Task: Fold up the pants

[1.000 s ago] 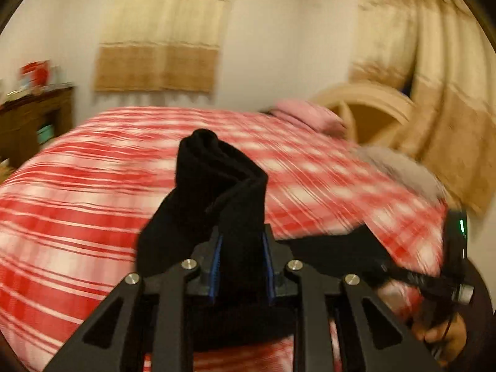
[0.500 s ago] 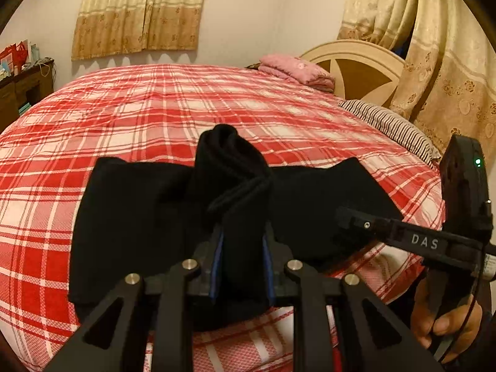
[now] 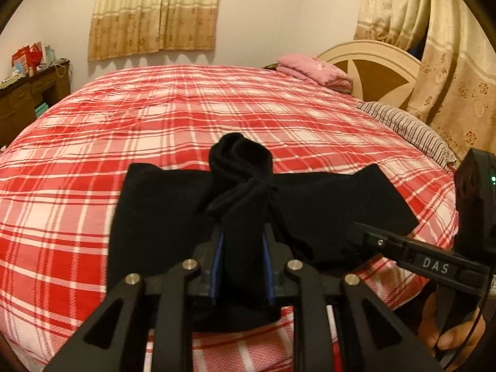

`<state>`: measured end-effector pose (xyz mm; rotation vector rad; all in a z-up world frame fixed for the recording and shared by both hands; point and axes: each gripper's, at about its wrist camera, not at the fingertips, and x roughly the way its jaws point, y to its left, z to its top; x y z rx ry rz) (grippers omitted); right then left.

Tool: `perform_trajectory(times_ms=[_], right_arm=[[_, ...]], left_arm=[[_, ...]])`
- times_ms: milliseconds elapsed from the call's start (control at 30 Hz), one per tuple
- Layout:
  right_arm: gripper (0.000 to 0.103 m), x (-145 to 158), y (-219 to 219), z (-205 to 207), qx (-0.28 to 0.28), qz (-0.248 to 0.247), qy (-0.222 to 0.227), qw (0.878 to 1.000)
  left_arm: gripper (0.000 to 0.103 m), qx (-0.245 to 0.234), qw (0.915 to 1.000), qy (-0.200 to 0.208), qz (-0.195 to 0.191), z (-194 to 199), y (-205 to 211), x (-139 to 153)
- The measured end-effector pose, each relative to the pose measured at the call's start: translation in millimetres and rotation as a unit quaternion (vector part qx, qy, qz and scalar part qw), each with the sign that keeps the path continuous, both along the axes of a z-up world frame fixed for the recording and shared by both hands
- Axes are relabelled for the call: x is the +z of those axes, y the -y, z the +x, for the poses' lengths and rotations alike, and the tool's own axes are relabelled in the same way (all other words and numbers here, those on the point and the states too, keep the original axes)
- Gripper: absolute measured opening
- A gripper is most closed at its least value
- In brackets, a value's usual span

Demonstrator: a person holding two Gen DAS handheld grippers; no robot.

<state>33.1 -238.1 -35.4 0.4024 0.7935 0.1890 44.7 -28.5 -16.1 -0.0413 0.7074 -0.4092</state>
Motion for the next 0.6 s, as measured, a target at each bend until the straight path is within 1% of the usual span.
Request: perform_trajectory(times_ms=[167,267,367,500,600], right_arm=[[0.02,3.0,-6.3,-2.3,0.008,-0.005,0.004,1.0],[0.02,2.3,-8.6,-2.7,0.012,-0.007,0.004,1.0],[0.02,-0.7,-10.5,-0.2,0.015,-0.003,0.001,1.0],[0.02,-3.9,-12.6,5.3,0.02,0.001,-0.001,1.0],[0.02,-4.2,-18.4,6.6,0.028,-0.004,0.0,1.0]], left_arm=[[0.023,0.016,0.9994,0.002,-0.031,1.3,-28.0,7.5],[0.023,0.053,0.9971,0.002,-0.055,5.2,-66.7,10.8],[0.023,0.11,0.9913,-0.005,-0.072,11.6,-113.4,9.2],[0.023,0.19,0.98,-0.002,-0.059,12.8,-165.6,3.1],[0.023,0.244,0.9683,-0.002,-0.055,11.7,-203.4,-2.1]])
